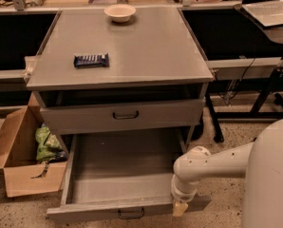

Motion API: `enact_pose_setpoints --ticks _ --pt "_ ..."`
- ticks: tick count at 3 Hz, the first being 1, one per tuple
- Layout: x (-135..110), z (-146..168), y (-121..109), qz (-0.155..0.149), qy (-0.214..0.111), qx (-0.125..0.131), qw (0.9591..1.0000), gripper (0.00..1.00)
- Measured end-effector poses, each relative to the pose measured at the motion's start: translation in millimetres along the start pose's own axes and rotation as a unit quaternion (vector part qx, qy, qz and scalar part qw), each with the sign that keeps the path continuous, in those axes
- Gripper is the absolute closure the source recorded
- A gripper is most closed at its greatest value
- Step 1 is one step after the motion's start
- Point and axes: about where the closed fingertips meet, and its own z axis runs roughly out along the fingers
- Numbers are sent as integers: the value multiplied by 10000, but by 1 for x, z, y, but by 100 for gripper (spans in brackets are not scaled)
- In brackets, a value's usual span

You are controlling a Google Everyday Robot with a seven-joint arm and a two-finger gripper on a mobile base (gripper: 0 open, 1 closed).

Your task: Open middle drawer

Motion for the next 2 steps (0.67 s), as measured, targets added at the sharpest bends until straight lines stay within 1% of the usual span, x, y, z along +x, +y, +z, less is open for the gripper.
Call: enact_pose_setpoints --ticks 1,2 --pt "0 0 0 0 0 0 10000 2" --pt "0 0 0 0 0 0 10000 0"
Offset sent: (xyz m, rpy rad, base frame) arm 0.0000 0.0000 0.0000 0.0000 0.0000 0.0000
